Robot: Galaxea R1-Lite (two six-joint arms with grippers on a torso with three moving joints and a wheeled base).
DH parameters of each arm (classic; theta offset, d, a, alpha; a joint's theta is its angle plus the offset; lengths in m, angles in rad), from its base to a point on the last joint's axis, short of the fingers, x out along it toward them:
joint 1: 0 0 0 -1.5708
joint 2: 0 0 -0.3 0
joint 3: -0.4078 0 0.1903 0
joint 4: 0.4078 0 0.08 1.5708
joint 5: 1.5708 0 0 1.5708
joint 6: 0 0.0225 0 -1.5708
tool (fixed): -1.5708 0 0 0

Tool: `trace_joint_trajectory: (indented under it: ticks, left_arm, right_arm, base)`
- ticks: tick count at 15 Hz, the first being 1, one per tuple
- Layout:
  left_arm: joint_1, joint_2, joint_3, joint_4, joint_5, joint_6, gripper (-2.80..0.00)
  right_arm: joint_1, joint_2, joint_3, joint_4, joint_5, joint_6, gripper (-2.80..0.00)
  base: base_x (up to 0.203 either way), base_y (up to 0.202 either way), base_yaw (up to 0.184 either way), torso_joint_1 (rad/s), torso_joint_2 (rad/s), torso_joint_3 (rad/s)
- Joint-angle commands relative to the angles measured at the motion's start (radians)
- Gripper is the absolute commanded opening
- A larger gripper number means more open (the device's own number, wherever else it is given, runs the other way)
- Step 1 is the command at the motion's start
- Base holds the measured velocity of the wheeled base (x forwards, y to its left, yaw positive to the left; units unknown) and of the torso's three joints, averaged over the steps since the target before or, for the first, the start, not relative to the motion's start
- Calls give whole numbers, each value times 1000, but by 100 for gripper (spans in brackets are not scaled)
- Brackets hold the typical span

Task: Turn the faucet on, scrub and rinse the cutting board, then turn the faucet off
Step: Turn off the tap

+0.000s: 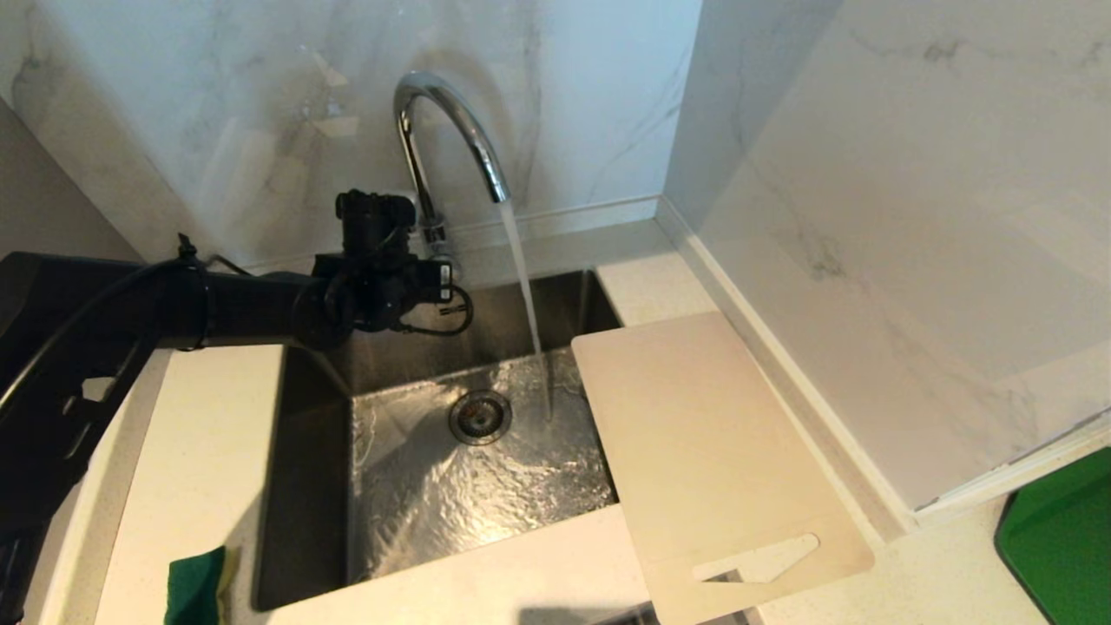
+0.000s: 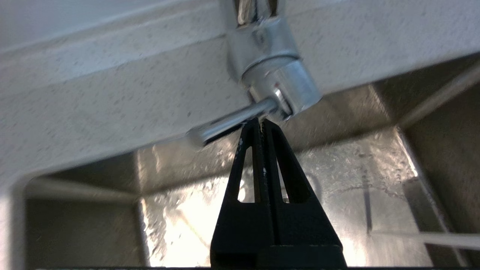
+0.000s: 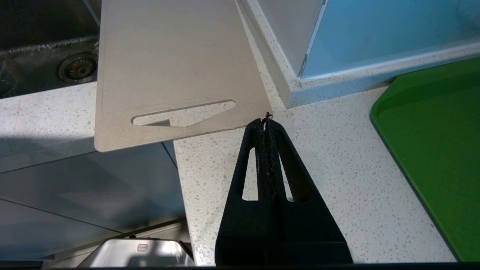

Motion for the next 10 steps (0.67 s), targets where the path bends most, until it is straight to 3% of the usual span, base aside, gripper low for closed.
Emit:
trace_joint_trajectory:
  ticks: [1, 8, 10]
  left_arm:
    - [2, 37, -33, -16, 5, 2, -280]
    - [31, 46, -69, -25, 9, 24, -280]
    - [44, 51, -69, -88, 29, 62, -280]
  right_arm:
    - [0, 0, 0, 0, 1, -1, -280]
    - [0, -1, 0, 0, 1, -1, -280]
    - [0, 0, 0, 0, 1, -1, -280]
  base:
    - [0, 0, 0, 0, 0, 0]
    - [0, 0, 0, 0, 0, 0]
    - [0, 0, 0, 0, 0, 0]
